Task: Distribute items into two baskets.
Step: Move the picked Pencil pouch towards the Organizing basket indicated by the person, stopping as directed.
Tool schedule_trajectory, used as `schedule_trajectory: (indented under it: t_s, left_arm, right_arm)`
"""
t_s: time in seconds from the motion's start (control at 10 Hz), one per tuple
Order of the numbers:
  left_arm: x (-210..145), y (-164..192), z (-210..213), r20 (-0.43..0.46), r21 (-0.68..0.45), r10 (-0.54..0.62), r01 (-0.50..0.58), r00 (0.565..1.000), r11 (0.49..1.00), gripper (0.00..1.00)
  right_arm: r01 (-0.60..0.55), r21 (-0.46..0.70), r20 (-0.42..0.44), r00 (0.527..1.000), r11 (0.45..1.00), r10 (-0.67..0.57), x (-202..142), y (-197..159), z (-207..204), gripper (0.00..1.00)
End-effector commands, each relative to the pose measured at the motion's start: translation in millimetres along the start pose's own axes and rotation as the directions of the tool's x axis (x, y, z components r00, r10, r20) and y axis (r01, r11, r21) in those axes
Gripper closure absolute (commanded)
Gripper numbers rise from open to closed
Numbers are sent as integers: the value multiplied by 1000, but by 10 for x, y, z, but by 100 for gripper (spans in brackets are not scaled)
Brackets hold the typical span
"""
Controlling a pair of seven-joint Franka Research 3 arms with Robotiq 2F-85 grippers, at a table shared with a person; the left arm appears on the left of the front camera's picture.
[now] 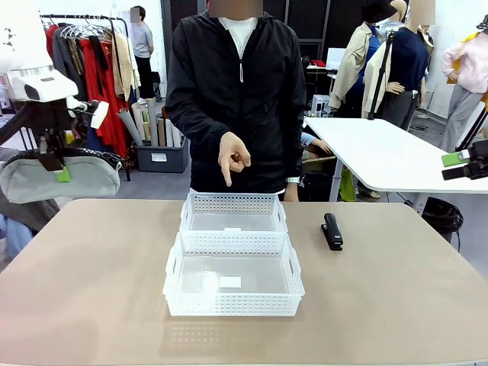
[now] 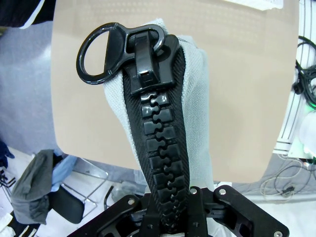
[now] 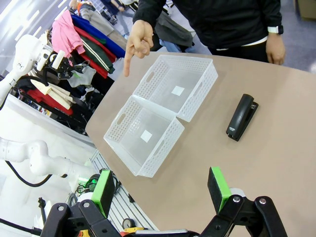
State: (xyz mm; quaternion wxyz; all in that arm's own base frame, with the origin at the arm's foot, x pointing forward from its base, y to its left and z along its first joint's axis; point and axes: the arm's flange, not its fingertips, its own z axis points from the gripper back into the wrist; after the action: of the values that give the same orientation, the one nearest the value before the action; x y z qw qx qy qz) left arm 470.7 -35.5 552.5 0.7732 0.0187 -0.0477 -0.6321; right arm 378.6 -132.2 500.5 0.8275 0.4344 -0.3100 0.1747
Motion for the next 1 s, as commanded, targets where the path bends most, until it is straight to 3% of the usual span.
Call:
schedule_trajectory:
  t_s: [0.0,0.3,0.9]
  left_arm:
    - [-61,-74,-84,20,34,-54,53,998,998,100]
    - [-37,-47,-278,22,77,-147,145,989,986,100]
    - [118,191,-407,41,66,-156,153,987,986,100]
  right_arm:
    - [3,8,8,1000,1000,-3,2,24,-6,0]
    - [3,8,8,1000,1000,-3,2,24,-6,0]
    - [3,8,8,1000,1000,-3,2,24,-6,0]
